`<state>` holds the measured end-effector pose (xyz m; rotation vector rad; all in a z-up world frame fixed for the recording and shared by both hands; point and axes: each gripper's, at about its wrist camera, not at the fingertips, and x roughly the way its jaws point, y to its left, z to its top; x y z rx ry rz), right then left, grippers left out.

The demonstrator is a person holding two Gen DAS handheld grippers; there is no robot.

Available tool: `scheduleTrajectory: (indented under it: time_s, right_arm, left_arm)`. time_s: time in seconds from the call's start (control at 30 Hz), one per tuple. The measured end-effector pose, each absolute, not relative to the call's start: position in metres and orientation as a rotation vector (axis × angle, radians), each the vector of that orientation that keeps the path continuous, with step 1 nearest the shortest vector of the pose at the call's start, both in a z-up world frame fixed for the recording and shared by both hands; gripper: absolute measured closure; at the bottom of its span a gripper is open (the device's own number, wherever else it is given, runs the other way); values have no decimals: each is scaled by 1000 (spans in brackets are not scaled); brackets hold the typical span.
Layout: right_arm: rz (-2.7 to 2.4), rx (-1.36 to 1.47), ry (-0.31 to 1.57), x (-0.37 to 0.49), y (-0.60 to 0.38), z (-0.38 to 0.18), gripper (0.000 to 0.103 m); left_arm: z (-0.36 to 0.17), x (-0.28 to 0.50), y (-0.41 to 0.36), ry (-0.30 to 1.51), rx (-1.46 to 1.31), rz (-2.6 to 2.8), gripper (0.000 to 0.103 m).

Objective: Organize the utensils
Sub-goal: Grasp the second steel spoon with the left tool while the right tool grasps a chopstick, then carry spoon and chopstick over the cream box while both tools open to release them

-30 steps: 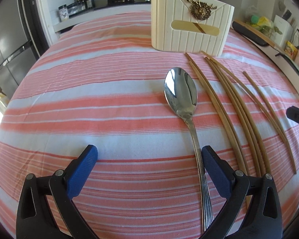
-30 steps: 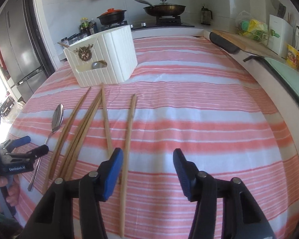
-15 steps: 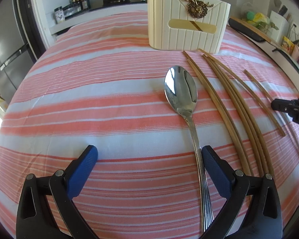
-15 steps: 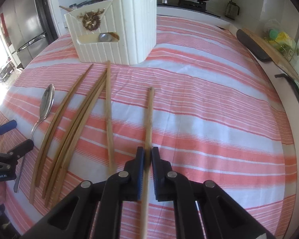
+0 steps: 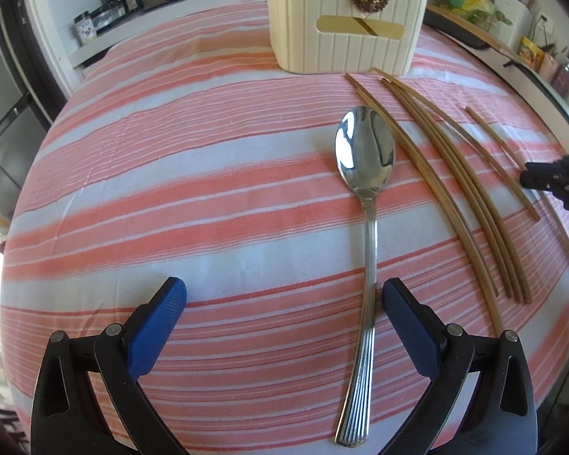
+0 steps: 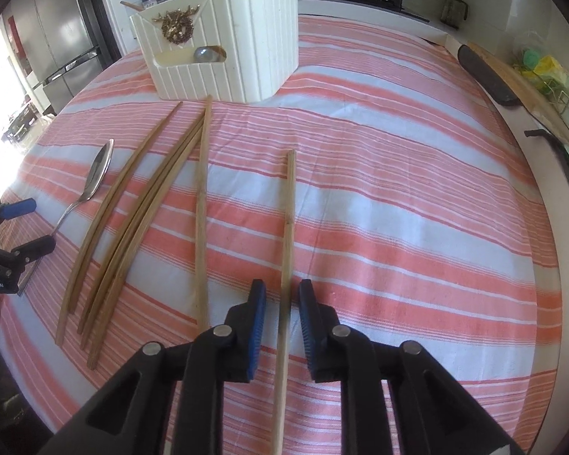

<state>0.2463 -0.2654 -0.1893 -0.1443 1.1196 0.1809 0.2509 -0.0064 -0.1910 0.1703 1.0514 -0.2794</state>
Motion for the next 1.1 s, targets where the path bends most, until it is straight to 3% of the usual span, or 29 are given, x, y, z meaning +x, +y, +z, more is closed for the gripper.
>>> scheduleTrajectory:
  time_s: [0.3, 0.43, 0.5, 0.53, 0.57, 0.77, 1.1]
  right_arm:
    - [196, -209, 1181, 295, -258, -190, 80]
    - [203, -193, 1195, 324, -253, -191, 80]
    - [196, -191, 1188, 336, -250, -190, 81]
    - [190, -199, 1187, 341, -249, -191, 84]
    - [174, -208, 1179, 345, -248, -191, 95]
    - [158, -85, 1120, 343, -263, -174, 97]
    - [220, -17, 809, 264, -271, -53, 97]
  left_arm:
    - [-189, 298, -40, 1062, 190, -361, 1]
    - [-189, 321, -49, 1069, 163, -369, 9]
    - [-187, 326, -54, 1055, 174, -378, 24]
    - [-185, 327, -56, 1044, 179, -387, 39]
    - [-184, 327, -56, 1037, 178, -396, 61]
    - [-172, 325, -36, 1025, 143, -358, 61]
    - [-71, 255, 3, 763, 36, -386, 61]
